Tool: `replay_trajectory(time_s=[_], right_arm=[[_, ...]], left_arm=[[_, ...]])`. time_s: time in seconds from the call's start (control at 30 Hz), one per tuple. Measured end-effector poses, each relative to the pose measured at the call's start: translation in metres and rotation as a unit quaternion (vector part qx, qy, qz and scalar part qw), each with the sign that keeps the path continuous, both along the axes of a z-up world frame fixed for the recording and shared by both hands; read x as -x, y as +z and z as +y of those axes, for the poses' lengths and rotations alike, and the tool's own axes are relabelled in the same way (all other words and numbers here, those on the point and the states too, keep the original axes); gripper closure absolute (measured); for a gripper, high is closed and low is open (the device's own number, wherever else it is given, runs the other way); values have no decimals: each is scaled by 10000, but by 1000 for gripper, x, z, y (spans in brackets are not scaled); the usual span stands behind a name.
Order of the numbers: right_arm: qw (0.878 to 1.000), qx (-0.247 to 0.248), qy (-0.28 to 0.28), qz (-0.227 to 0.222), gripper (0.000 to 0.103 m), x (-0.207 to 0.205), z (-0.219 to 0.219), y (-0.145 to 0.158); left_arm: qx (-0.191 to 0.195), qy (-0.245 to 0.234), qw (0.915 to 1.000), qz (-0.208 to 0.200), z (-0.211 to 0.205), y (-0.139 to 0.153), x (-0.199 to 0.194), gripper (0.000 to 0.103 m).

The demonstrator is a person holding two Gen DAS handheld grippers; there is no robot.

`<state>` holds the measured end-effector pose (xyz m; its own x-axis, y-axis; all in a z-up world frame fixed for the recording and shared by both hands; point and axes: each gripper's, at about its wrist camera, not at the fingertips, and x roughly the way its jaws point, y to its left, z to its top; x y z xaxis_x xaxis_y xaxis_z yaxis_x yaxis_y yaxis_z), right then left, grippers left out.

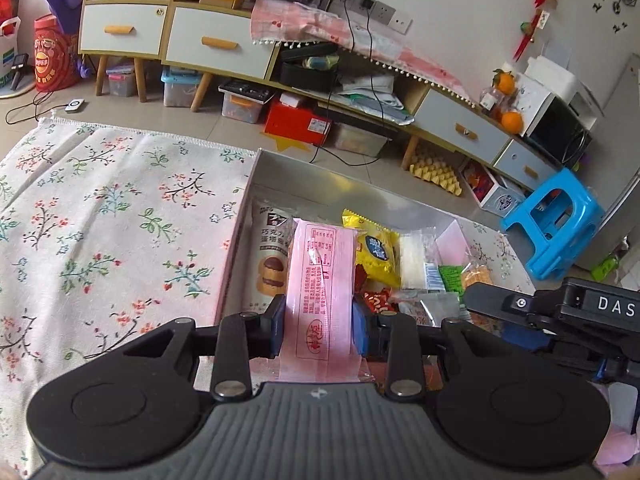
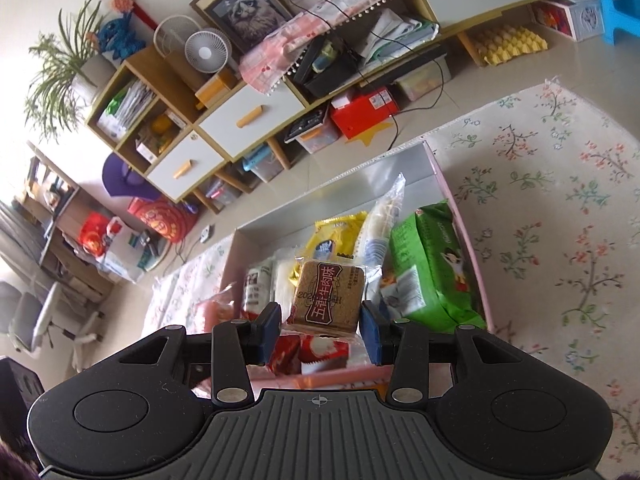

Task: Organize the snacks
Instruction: 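Lift both packs and lower them into the pink box, then open both tools to release the packs inside the box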

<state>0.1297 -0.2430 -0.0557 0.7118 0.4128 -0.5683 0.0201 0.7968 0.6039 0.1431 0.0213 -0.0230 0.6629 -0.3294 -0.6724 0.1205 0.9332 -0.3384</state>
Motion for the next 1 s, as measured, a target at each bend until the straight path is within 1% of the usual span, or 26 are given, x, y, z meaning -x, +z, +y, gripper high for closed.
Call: replay_trajectory(time_s=[0.1, 0.3, 0.5, 0.73, 0.9, 0.97, 1.0], right_arm=[[9999, -156, -36, 31, 61, -6, 0, -3], [9994, -313, -104, 61, 61, -15, 2, -8], [9993, -340, -127, 120, 61, -19, 4, -13], [9989, -408, -181, 158, 61, -21, 7, -17], [9991, -376, -155, 156, 61, -20, 9, -17], [9991, -380, -159, 140, 58, -20, 9, -17], [9989, -396, -189, 140, 58, -19, 9, -17]], left_arm=[[15, 20, 10000, -37, -4, -1, -1, 73], [-134, 29, 9998, -156, -11, -5, -3, 73], [-164, 37, 9997, -188, -9, -9, -4, 73], [-4, 90, 9999, -140, -9, -10, -6, 72], [-124, 22, 9997, -188, -12, -8, -5, 72], [-140, -14, 9997, -188, -12, -8, -4, 69], [-148, -21, 9997, -196, -12, -8, -4, 62]])
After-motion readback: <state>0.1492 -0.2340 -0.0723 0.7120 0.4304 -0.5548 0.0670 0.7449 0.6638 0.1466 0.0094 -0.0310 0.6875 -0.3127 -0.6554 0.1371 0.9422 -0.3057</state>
